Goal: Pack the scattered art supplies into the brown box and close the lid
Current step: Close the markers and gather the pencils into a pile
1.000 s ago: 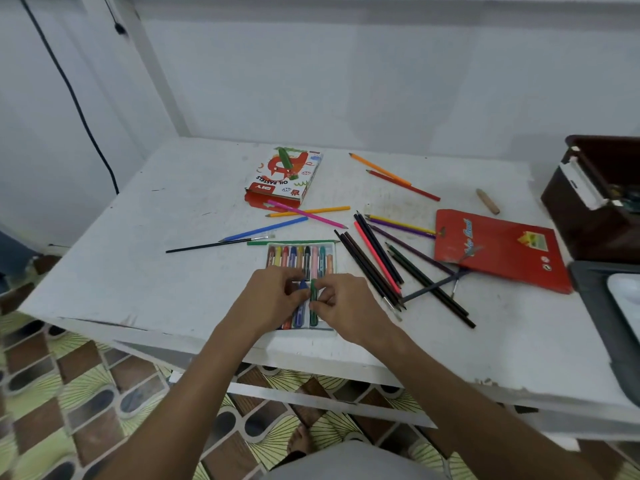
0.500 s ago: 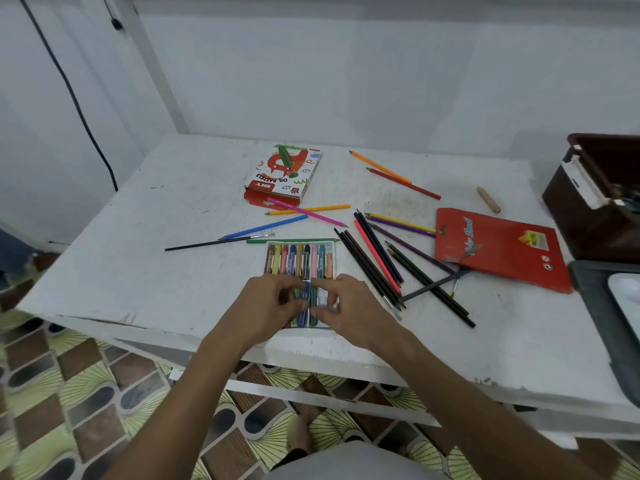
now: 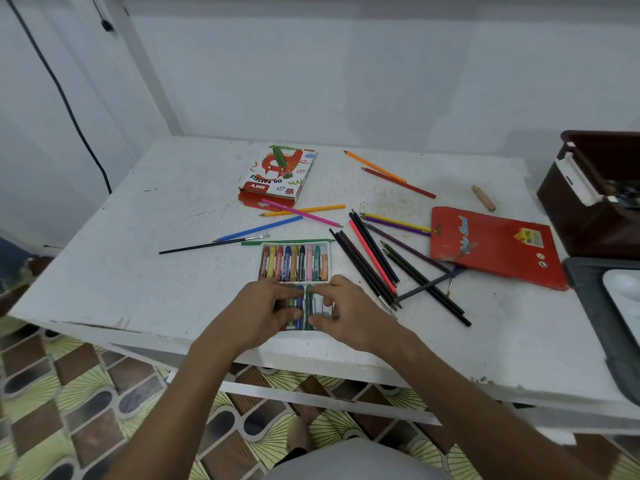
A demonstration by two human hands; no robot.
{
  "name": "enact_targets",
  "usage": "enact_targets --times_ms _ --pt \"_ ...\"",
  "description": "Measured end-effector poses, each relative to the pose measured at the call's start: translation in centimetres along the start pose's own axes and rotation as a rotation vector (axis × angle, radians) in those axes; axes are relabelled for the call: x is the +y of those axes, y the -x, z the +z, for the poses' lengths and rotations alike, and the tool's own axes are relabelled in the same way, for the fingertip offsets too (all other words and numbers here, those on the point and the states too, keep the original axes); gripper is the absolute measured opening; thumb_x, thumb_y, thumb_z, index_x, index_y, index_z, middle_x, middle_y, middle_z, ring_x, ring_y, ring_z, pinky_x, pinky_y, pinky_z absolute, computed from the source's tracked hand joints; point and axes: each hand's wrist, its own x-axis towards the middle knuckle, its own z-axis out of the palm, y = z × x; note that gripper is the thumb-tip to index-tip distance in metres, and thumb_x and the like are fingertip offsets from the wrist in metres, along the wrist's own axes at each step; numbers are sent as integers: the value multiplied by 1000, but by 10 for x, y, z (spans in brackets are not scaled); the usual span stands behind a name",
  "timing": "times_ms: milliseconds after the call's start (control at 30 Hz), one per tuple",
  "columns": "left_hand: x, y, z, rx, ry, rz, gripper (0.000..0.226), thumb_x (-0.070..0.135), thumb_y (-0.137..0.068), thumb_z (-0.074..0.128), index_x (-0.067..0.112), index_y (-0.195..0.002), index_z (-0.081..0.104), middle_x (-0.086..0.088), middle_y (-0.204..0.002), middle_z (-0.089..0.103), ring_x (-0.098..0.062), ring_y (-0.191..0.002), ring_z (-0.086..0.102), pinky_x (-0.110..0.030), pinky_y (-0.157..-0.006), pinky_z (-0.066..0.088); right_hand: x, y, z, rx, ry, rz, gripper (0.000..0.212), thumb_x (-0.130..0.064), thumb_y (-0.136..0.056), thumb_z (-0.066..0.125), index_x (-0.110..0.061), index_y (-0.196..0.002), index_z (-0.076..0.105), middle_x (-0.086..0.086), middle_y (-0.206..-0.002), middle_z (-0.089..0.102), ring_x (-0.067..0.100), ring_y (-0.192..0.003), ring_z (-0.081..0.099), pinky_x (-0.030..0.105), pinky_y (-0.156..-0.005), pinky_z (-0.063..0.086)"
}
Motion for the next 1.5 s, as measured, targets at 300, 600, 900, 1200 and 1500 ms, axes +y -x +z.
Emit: enact_targets --times_ms 300,600,900,1200,1500 --pt "-4 -4 1 11 -65 -26 40 33 -85 69 28 -124 62 3 -101 54 -9 -83 48 -18 -73 36 -3 0 -1 -8 28 2 48 -26 -85 66 -20 -131 54 -2 -107 43 4 -93 40 17 -80 36" --pt "-3 -7 0 -32 -76 -51 41 32 -85 69 29 -125 62 0 -118 55 -9 -89 45 -17 -78 37 7 -8 -3 -46 109 144 58 -45 -76 73 -33 -129 55 -2 -117 44 12 -109 47 34 -92 48" --pt "30 -32 -12 -2 -40 -43 28 32 -89 63 21 -115 67 9 -90 56 -5 -77 53 -19 -70 39 14 14 -47 102 141 61 44 -35 -89 62 -27 -131 53 -5 -92 48 -2 -74 43 10 -67 33" --pt "128 -132 24 19 177 26 46 38 -88 63 15 -127 56 -2 -107 63 -14 -93 56 -23 -77 40 101 69 -181 610 328 500 41 -22 -82 70 -8 -120 62 13 -115 61 27 -106 56 29 -95 38" --pt "179 -181 64 -91 162 -42 37 35 -84 66 10 -109 57 -7 -103 61 -20 -85 57 -26 -67 43 138 101 -206 543 415 838 57 -48 -82 62 -21 -131 48 9 -127 58 36 -121 47 42 -101 33"
